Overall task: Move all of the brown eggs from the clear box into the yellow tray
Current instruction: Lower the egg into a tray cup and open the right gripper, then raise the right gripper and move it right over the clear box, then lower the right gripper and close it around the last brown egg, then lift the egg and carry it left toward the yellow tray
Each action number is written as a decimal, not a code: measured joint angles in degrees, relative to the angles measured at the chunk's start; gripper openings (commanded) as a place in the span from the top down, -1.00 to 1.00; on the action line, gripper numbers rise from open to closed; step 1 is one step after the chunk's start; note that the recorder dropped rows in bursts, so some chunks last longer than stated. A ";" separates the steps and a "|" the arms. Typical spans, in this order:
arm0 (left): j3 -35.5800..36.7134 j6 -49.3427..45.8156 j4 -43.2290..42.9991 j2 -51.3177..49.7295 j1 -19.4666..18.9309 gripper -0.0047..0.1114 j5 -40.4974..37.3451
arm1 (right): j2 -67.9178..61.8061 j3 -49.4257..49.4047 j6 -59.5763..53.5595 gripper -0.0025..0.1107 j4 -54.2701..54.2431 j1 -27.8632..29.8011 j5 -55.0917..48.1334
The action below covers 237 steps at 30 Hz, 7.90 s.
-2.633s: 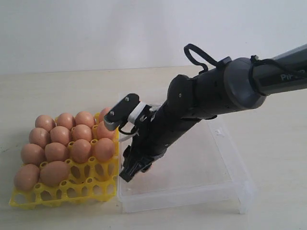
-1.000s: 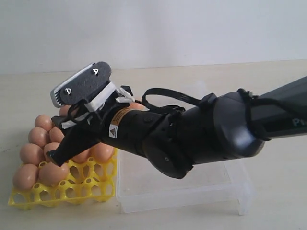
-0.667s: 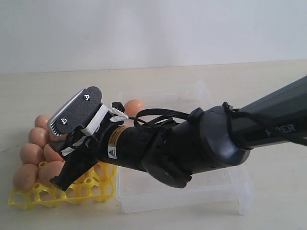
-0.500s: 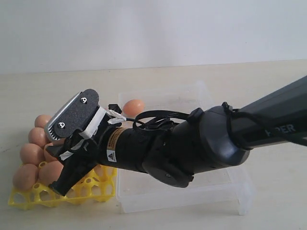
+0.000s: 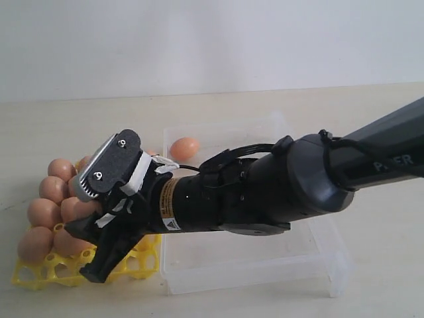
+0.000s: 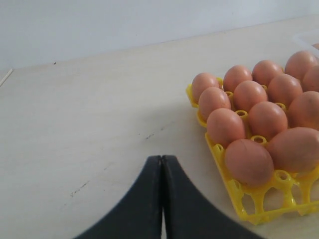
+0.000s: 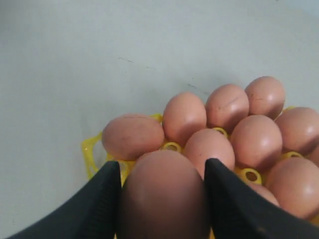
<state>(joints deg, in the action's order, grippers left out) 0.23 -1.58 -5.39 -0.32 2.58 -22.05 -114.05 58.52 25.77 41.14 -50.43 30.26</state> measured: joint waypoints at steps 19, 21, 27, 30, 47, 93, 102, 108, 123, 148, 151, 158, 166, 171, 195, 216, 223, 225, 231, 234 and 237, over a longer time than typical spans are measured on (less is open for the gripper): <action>0.00 0.00 0.00 0.00 0.00 0.92 0.00 | -6.15 0.00 -13.36 0.96 -6.52 0.94 13.63; 0.00 0.00 0.00 0.00 0.00 0.92 0.00 | -6.15 0.00 -14.97 0.96 -6.52 0.94 13.78; 0.00 0.00 0.00 0.00 0.00 0.92 0.00 | -6.57 0.00 -16.22 0.96 -6.40 1.40 14.58; 0.00 0.00 0.00 0.00 0.00 0.92 0.00 | -6.57 0.00 -16.22 0.96 -6.29 1.53 12.50; 0.00 0.00 0.00 0.00 0.00 0.92 0.00 | -5.51 0.00 -16.22 0.96 -4.69 1.62 4.30; 0.00 0.00 0.00 0.00 0.00 0.92 0.00 | -5.39 0.00 -7.05 -0.10 -3.82 1.62 8.66; 0.00 0.00 0.00 0.00 0.00 0.92 0.00 | -2.48 0.00 -3.20 -0.09 -3.94 1.62 8.38; 0.00 0.00 0.00 0.00 0.00 0.92 0.00 | 5.06 0.00 0.51 -0.09 -5.00 1.80 0.12; 0.00 0.00 -0.11 0.00 0.00 0.92 0.00 | 15.90 10.53 6.83 0.96 -8.13 11.60 -46.85; 0.00 0.00 -0.11 0.00 0.00 0.92 0.00 | -2.59 35.27 -22.59 -0.06 -46.83 16.58 -71.89; 0.00 0.00 -0.11 0.00 0.00 0.92 0.00 | -4.44 35.31 -19.23 -0.04 -48.18 16.95 -69.65; 0.00 0.00 -0.11 0.00 0.00 0.92 0.00 | -8.15 35.40 -20.82 -0.04 -59.54 19.13 -64.26; 0.00 0.00 -0.11 0.00 0.00 0.92 0.00 | -11.77 35.40 -21.59 -0.04 -62.79 20.55 -60.77; 0.00 0.00 -0.11 0.00 0.00 0.92 0.00 | -12.92 36.14 -21.71 -0.04 -64.65 20.57 -57.69; 0.00 0.00 -0.11 0.00 0.00 0.92 0.00 | -18.46 41.47 -21.71 -0.04 -66.57 21.79 -59.33; 0.00 0.00 -0.11 0.00 0.00 0.92 0.00 | -21.60 41.63 -26.11 -0.14 -75.69 22.00 -55.19; 0.00 0.00 -0.11 0.00 0.00 0.92 0.00 | -22.92 41.63 -30.79 -0.15 -81.59 22.10 -54.59; 0.00 0.00 -0.11 0.00 0.00 0.92 0.00 | -23.30 41.63 -31.16 -0.15 -81.97 22.10 -54.59; 0.00 0.00 -0.11 0.00 0.00 0.92 0.00 | -23.67 41.73 -31.38 0.01 -83.17 22.10 -54.19; 0.00 0.00 -0.11 0.00 0.00 0.92 0.00 | -23.80 41.73 -31.59 0.60 -83.39 22.21 -54.10; 0.00 0.00 -0.11 0.00 0.00 0.92 0.00 | -23.95 41.97 -33.05 0.95 -83.63 22.21 -54.21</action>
<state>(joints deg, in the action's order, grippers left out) 0.23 -1.58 -5.50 -0.32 2.58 -22.05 -137.99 100.49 -7.28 -42.50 -28.22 -23.95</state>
